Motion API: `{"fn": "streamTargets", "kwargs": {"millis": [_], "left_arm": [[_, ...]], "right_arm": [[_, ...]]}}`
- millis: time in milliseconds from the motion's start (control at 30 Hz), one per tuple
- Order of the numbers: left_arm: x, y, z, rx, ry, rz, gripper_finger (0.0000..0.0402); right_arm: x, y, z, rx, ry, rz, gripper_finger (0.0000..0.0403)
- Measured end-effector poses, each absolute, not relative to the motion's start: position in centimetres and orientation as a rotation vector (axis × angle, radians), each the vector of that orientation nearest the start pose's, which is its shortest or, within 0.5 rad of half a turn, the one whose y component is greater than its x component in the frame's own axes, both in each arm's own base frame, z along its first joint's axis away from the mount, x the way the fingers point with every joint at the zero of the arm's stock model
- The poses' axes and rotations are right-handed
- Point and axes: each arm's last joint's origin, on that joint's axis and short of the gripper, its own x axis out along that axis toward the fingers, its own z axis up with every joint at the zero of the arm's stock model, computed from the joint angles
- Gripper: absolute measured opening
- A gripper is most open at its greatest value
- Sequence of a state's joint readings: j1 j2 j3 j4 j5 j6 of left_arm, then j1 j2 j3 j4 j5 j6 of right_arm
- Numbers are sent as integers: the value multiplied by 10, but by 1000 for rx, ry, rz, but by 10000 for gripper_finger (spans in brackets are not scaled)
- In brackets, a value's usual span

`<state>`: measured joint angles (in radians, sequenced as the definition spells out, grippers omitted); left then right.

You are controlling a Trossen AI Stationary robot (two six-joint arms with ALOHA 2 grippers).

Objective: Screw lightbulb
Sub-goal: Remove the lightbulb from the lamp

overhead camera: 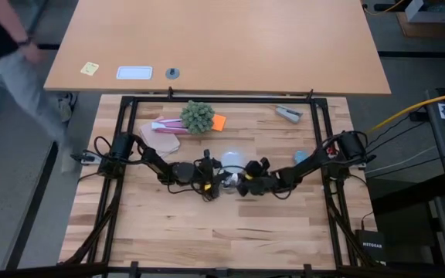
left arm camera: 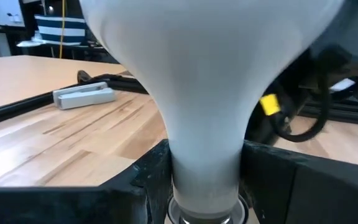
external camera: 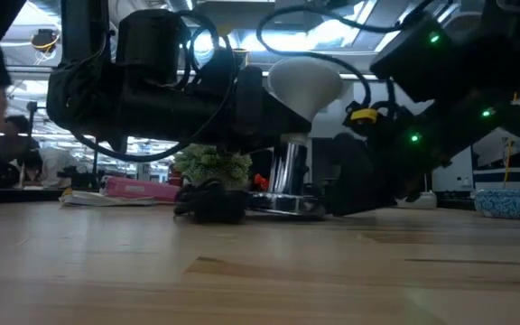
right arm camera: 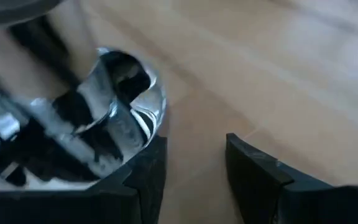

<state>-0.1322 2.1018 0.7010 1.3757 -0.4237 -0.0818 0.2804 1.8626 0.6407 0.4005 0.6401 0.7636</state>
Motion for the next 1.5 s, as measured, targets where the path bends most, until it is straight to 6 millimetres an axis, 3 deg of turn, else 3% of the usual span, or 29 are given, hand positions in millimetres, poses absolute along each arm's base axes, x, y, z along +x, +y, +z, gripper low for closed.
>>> {"fn": "streamTargets", "kwargs": {"millis": [233,567,933,1067,1300,1500], "left_arm": [[347,-33,98,-65,12,309,153],[347,-33,97,-62,17,311,153],[360,-22,103,-127,-4,339,153],[372,-20,106,-110,25,346,153],[390,-21,114,-75,73,341,153],[394,-21,114,-54,99,339,153]], "right_arm": [[290,87,84,398,525,-496,165],[292,92,89,378,451,-504,165],[273,108,126,155,304,-667,165],[267,100,127,102,329,-750,165],[261,69,114,55,480,-868,165],[259,55,110,42,587,-882,165]]}}
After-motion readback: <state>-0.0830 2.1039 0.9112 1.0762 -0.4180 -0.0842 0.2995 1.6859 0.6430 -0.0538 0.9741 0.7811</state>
